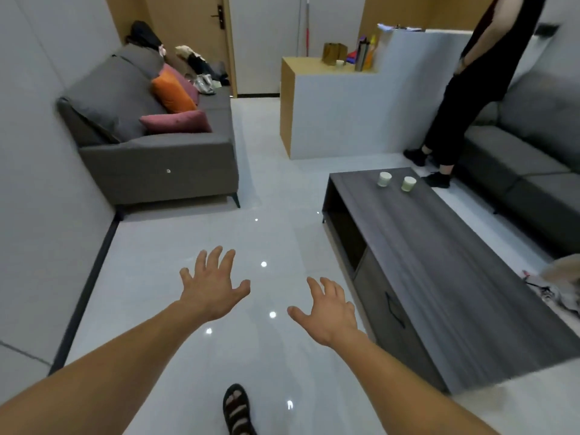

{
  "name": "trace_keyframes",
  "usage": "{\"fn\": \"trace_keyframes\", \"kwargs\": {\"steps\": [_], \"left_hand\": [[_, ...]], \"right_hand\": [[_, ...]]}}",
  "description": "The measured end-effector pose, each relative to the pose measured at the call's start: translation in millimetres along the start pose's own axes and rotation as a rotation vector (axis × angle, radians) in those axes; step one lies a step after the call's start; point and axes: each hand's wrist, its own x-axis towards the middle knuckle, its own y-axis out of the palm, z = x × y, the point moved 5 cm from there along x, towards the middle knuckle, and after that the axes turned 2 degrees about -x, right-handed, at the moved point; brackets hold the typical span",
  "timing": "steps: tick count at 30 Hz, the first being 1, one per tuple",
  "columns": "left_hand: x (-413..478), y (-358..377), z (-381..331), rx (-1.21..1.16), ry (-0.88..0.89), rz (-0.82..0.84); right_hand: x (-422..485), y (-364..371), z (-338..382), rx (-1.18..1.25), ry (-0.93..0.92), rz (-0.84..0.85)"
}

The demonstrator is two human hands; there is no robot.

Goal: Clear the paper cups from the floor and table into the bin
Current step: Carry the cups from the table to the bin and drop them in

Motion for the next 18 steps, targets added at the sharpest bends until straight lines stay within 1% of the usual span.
{"fn": "trace_keyframes", "kwargs": {"steps": [2,4,10,14,18], "left_hand": [[54.5,2.1,-15.8,-0.016,0.061,0.010],[92.0,-0.9,-31.4,-0.017,0.118,0.000],[212.0,-14.5,-76.0,-0.002,0.292,0.050],[273.8,-9.1,-106.5,-0.005,0.343,0.093],[340.9,-0.6,-145.2,0.012,0.418,0.110]], "right_hand": [[36.9,-15.0,-12.3,-0.010,0.062,-0.023],[61.6,-26.5,-22.9,-0.007,0.120,-0.035],[140.6,-58.8,-45.0,0.015,0.276,-0.077],[177.8,-64.5,-67.0,0.033,0.349,-0.029],[237.5,-79.6,-99.7,0.042,0.401,0.007]]}}
